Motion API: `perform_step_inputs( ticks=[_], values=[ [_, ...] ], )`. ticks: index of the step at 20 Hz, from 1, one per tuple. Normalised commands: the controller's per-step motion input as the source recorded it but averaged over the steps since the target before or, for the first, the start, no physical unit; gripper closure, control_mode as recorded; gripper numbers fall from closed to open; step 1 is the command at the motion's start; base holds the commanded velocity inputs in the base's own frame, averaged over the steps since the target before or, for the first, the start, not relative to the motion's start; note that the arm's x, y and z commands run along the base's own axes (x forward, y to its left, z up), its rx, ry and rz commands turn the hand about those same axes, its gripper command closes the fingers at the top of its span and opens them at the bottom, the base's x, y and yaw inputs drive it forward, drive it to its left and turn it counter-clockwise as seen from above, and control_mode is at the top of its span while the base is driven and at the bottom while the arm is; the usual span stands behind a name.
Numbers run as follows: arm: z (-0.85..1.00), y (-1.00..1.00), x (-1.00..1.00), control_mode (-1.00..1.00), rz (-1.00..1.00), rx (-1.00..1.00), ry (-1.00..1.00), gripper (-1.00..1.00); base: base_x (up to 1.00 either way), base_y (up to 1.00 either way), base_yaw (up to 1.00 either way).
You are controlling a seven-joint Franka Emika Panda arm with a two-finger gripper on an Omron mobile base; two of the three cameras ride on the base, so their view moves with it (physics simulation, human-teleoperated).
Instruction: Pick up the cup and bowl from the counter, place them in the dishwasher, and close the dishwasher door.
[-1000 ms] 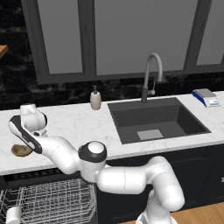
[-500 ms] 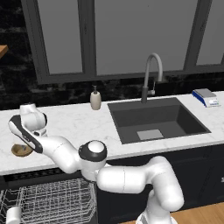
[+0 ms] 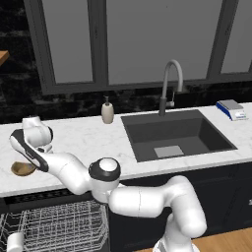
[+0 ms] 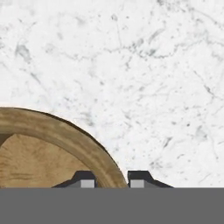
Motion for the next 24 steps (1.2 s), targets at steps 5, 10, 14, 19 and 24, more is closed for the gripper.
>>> perform_step_inputs(
  ticks=[5,10,14,19,24],
  values=[
    [0.0,-0.3,-0.15,-1.0,-0.09,0.06,-0.06,1.0,0.0,0.0,0.0],
    [0.0,-0.85,-0.44,-1.0,-0.27,0.26,-0.18,1.0,0.0,0.0,0.0],
    [0.02,-0.86,-0.66,-1.0,-0.19,0.33,-0.2,1.0,0.0,0.0,0.0],
    [0.31,-0.75,-1.0,-1.0,-0.01,0.23,-0.18,1.0,0.0,0.0,0.0],
    [0.27,-0.44,-1.0,-1.0,0.0,0.07,-0.13,1.0,0.0,0.0,0.0]
  ],
)
